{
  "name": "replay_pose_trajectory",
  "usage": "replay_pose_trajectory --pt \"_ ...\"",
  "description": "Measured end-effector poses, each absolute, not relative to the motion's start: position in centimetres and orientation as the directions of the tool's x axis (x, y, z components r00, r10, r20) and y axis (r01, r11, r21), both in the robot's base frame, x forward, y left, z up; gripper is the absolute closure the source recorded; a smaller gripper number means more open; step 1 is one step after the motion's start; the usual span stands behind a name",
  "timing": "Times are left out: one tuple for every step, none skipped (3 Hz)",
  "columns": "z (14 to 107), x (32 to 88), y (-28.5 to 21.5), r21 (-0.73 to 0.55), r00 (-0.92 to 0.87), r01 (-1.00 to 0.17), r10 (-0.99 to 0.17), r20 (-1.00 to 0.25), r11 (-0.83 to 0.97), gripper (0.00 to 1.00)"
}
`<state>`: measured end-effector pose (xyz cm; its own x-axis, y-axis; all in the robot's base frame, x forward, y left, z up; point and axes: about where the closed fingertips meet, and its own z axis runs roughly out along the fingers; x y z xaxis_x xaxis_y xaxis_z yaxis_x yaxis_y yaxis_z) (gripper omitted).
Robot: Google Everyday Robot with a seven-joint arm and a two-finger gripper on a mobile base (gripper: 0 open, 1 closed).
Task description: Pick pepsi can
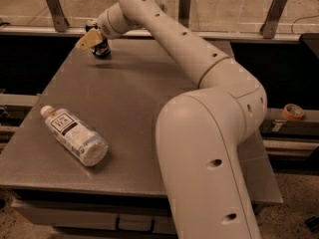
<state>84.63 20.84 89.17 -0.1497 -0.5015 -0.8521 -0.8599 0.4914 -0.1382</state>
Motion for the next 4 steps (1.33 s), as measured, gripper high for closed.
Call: replay_pose_trajectory --pt "88.2 85.5 20.1 -0.129 -0.157 -0.853 -0.484 -0.861 0.506 0.41" --pt "89.7 84.7 19.3 -0.133 -0.111 -0.864 -0.441 -0.89 0.486 0.64" --pt "93.1 80.0 18.3 -0.138 -0.023 -0.905 -0.369 -0.929 0.403 0.88" --pt "95.3 72.0 18.3 -0.128 0.05 -0.963 -0.309 -0.95 0.237 1.0"
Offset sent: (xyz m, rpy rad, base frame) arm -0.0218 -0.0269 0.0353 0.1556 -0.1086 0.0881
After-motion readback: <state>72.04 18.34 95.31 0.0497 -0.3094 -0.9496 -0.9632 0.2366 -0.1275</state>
